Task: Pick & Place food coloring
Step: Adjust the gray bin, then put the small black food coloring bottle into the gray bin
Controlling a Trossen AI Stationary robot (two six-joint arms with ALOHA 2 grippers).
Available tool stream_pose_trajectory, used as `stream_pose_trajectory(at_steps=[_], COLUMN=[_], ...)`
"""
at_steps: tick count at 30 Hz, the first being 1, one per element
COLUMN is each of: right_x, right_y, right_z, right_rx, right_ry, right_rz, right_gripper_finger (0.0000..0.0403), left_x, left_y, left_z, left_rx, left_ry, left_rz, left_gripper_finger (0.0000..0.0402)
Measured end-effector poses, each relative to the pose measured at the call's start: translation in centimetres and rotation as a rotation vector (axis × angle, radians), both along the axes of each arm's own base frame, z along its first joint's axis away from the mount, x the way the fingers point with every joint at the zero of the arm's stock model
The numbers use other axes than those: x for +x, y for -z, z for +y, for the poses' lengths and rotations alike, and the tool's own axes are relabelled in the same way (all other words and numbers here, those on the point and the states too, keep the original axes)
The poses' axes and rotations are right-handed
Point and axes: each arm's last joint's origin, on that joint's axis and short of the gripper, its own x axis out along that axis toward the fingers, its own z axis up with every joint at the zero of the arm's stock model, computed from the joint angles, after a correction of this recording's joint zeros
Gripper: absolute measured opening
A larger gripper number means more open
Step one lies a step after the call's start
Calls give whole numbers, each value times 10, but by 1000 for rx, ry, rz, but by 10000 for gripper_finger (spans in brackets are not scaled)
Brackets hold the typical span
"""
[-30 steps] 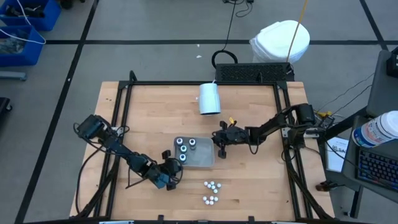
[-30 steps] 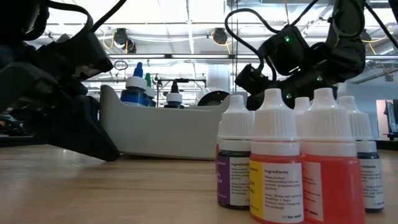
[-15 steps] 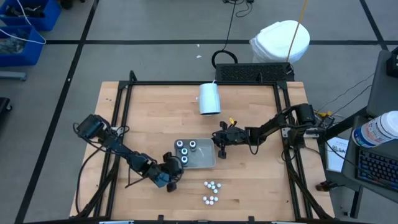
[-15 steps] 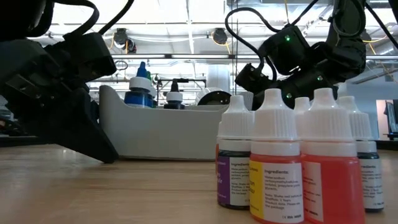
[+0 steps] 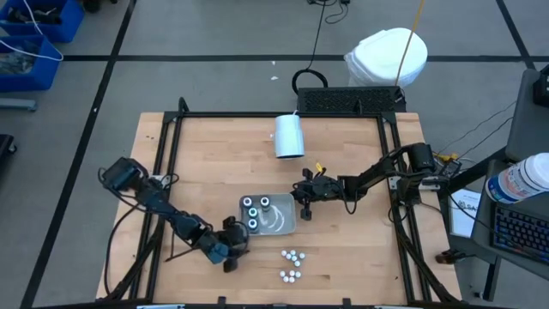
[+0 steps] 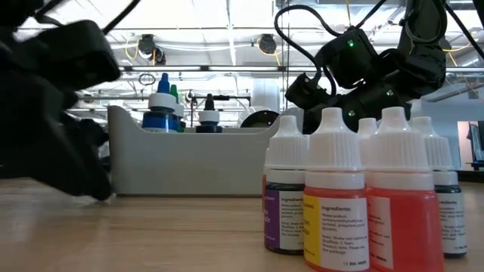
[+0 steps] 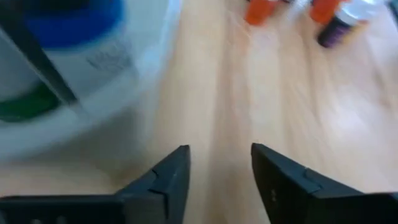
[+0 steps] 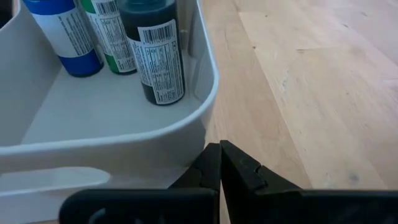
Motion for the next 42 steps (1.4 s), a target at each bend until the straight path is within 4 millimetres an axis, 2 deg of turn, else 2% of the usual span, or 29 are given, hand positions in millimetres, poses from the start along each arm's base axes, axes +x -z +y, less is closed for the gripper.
stream_pose_trajectory(at_steps=[6, 12, 17, 20, 23, 26, 29, 33, 35, 38, 42], right_x=[0, -4, -17, -29, -44, -61, -78, -95, -101, -109, -120], right_y=[0, 3, -7, -16, -26, -35, -44, -60, -66, -70, -62], right_z=[0, 5, 9, 13, 20, 26, 32, 37, 38, 40, 43], right_rx=[1, -2, -12, -15, -13, -8, -1, -6, -4, -12, -26], right_ry=[1, -14, -21, 15, 7, -29, -64, -113, -131, -159, -195], right_rz=[3, 68, 173, 186, 154, 114, 61, -39, -98, -169, -214], right_gripper_finger=[0, 0, 0, 0, 0, 0, 0, 0, 0, 0, 0], left_x=[-8, -18, -30, -38, -41, -44, -48, -57, -66, -80, -96], left_y=[-9, -10, -16, -19, -18, -22, -37, -73, -82, -87, -84], left_z=[-8, -18, -38, -48, -48, -40, -24, -1, 13, 34, 62], left_rx=[-36, -10, 155, 264, 343, 401, 443, 481, 492, 483, 455], left_ry=[19, 67, 240, 342, 408, 451, 450, 452, 455, 417, 350], left_rz=[-9, -9, -150, -220, -231, -248, -330, -554, -611, -665, -737], left_gripper_finger=[222, 217, 166, 116, 60, 12, 11, 6, 5, 8, 4])
